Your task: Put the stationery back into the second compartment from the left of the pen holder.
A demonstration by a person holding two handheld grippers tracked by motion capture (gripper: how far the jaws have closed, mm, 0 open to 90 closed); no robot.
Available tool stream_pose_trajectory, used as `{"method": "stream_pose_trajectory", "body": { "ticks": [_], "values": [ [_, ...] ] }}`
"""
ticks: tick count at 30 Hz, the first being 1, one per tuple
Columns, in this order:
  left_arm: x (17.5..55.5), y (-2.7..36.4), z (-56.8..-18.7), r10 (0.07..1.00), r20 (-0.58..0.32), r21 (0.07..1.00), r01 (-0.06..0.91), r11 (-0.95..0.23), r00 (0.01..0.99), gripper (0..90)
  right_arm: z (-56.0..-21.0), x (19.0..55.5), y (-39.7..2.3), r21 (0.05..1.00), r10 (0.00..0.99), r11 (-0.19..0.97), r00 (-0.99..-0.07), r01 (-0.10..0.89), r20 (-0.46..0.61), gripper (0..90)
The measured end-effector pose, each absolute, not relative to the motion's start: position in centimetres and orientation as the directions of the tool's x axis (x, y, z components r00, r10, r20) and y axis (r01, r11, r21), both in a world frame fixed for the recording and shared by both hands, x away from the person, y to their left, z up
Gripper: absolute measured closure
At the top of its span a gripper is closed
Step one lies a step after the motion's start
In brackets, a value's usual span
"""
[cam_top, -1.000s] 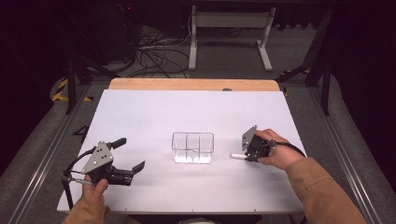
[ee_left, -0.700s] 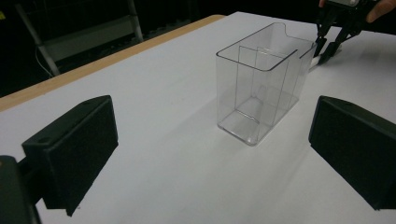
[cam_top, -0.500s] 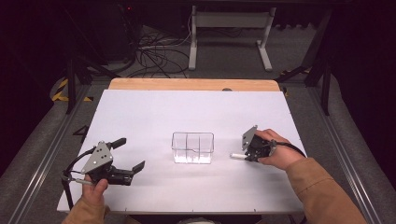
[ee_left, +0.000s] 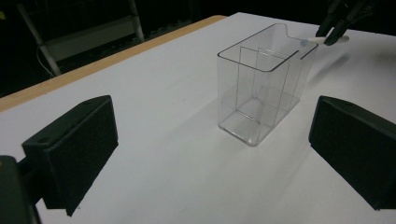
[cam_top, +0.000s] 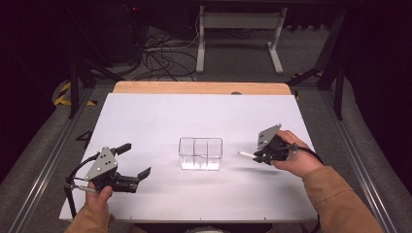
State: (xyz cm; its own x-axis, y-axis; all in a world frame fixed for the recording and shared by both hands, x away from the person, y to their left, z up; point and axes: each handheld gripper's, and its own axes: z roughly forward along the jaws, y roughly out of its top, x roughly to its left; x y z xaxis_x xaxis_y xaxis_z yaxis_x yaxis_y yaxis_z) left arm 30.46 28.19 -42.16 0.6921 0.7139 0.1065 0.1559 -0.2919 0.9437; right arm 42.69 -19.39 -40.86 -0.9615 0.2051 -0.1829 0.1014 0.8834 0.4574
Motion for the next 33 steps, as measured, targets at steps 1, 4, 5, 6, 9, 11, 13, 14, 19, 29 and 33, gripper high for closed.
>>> {"method": "stream_pose_trajectory", "body": {
  "ticks": [1, 4, 5, 6, 9, 11, 13, 14, 19, 29, 33],
  "values": [
    [30.5, 28.2, -42.2, 0.714, 0.106, 0.944, 0.156, -0.292, 0.692, 2.1, -40.7, 42.7, -19.4, 0.474, 0.209, 0.875, -0.961, 0.100, -0.183, 79.1],
    [30.5, 28.2, -42.2, 0.714, 0.106, 0.944, 0.156, -0.291, 0.692, 2.1, -40.1, 42.4, -19.5, 0.516, 0.242, 0.848, -0.955, 0.123, -0.170, 79.1],
    [30.5, 28.2, -42.2, 0.714, 0.106, 0.944, 0.156, -0.291, 0.692, 2.1, -39.9, 42.3, -19.6, 0.530, 0.251, 0.838, -0.953, 0.127, -0.168, 79.1],
    [30.5, 28.2, -42.2, 0.714, 0.106, 0.944, 0.156, -0.291, 0.692, 2.1, -39.7, 42.2, -19.6, 0.546, 0.255, 0.828, -0.953, 0.128, -0.164, 79.1],
    [30.5, 28.2, -42.2, 0.714, 0.103, 0.944, 0.158, -0.289, 0.692, 2.1, -39.2, 41.9, -19.6, 0.592, 0.287, 0.793, -0.946, 0.146, -0.150, 79.1],
    [30.5, 28.2, -42.2, 0.715, 0.103, 0.944, 0.158, -0.288, 0.692, 2.1, -38.9, 41.7, -19.6, 0.614, 0.299, 0.776, -0.941, 0.144, -0.158, 79.1],
    [30.5, 28.2, -42.2, 0.715, 0.103, 0.944, 0.158, -0.288, 0.692, 2.1, -38.6, 41.6, -19.6, 0.643, 0.318, 0.751, -0.936, 0.151, -0.151, 79.0],
    [30.4, 28.2, -42.2, 0.715, 0.103, 0.945, 0.158, -0.288, 0.692, 2.1, -38.5, 41.5, -19.6, 0.656, 0.327, 0.738, -0.934, 0.155, -0.147, 79.1],
    [30.4, 28.2, -42.2, 0.715, 0.106, 0.944, 0.155, -0.290, 0.691, 2.1, -37.9, 41.1, -19.4, 0.724, 0.369, 0.669, -0.921, 0.168, -0.128, 79.1],
    [30.5, 28.3, -42.2, 0.715, 0.101, 0.945, 0.158, -0.285, 0.692, 2.1, -36.8, 40.0, -18.0, 0.820, 0.397, 0.552, -0.913, 0.151, -0.099, 79.0],
    [30.4, 28.3, -42.2, 0.715, 0.099, 0.945, 0.158, -0.285, 0.692, 2.1, -36.5, 39.8, -17.5, 0.847, 0.405, 0.509, -0.911, 0.152, -0.080, 79.0]
  ]
}}
